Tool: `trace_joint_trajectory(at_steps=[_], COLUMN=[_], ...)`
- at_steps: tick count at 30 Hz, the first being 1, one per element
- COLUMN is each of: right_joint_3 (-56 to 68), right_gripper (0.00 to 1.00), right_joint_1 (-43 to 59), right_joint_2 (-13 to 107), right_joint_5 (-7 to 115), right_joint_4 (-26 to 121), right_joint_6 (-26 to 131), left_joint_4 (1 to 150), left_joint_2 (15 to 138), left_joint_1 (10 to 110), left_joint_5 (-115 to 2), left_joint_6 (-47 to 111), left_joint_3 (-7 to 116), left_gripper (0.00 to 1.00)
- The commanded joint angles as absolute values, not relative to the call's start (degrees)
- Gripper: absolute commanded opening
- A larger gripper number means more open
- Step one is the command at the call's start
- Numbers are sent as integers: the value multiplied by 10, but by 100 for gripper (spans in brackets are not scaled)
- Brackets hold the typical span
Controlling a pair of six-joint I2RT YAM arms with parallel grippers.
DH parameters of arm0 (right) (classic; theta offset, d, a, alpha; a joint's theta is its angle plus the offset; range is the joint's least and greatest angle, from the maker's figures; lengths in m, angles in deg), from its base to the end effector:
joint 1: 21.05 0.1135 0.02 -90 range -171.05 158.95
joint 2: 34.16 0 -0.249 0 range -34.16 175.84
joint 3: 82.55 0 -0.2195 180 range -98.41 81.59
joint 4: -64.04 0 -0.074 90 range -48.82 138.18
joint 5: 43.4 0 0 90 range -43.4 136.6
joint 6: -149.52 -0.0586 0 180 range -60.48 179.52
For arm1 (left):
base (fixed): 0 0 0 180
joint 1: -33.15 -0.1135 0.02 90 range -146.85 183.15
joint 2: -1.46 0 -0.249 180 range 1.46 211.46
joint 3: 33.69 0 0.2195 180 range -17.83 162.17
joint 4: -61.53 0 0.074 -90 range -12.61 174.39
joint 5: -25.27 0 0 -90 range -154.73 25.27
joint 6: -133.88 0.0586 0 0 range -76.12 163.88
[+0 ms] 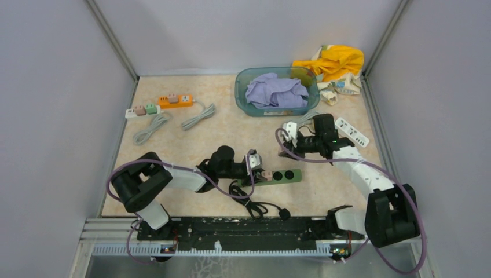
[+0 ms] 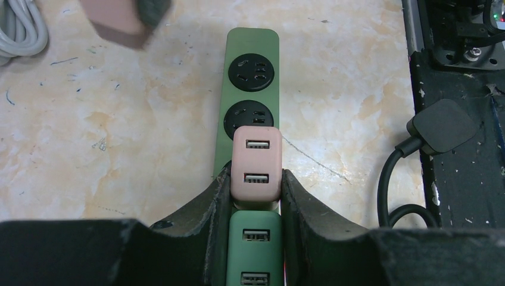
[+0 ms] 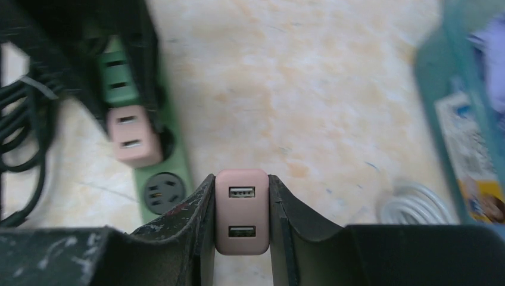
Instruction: Pull the plug off the socket
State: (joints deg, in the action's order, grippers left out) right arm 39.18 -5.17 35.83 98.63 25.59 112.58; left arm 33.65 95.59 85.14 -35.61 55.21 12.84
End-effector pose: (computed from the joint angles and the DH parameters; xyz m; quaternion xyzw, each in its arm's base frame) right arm 0.1992 0.1047 0.2184 -0.6014 0.6120 0.2933 0.4216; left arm 0.1646 -0.2569 0.1575 0.5386 0.5977 -0.3863 0.4510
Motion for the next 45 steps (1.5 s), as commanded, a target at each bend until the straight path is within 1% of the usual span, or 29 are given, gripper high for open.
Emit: trace_joint_trajectory(at_steps=[1, 4, 7, 13, 16, 22, 25, 27, 28, 30, 34, 38, 42, 45], right_joint_3=[407, 426, 441, 446, 443, 447, 430, 422, 423, 426, 427, 434, 435, 435], right_gripper=[0, 0, 6, 18, 24, 35, 43, 47, 51, 55, 55, 55, 55, 55], right_joint_1=[-92, -109, -116, -116, -117, -116, -116, -117, -116, -117, -116, -116, -116, -117], right_joint_2=[334, 348, 378, 440, 465, 500, 524, 534, 534, 533, 522, 494, 456, 420], right_joint_5=[881, 781, 664, 497, 451, 414, 365, 362, 366, 370, 371, 391, 450, 526], right_joint_4=[448, 533, 606, 678, 697, 729, 722, 709, 709, 712, 711, 707, 681, 643], right_joint_6=[951, 861, 778, 718, 707, 699, 685, 683, 684, 685, 691, 702, 719, 747], left_joint_4=[424, 425, 432, 429, 428, 421, 417, 417, 417, 417, 419, 421, 426, 429], left_joint_2=[969, 964, 961, 950, 948, 953, 954, 954, 953, 951, 945, 936, 926, 919], left_joint_1=[849, 849, 848, 849, 849, 849, 849, 849, 849, 849, 849, 849, 849, 849], left_joint_5=[-381, -384, -386, -388, -387, -385, -387, -387, -387, -387, -390, -395, -399, -404], left_joint_6=[524, 513, 502, 488, 484, 479, 476, 476, 475, 475, 474, 471, 469, 466], left_joint_3=[115, 119, 128, 134, 135, 133, 130, 130, 130, 130, 130, 128, 127, 127], left_gripper=[5, 7, 10, 17, 18, 20, 23, 23, 24, 25, 28, 34, 40, 48])
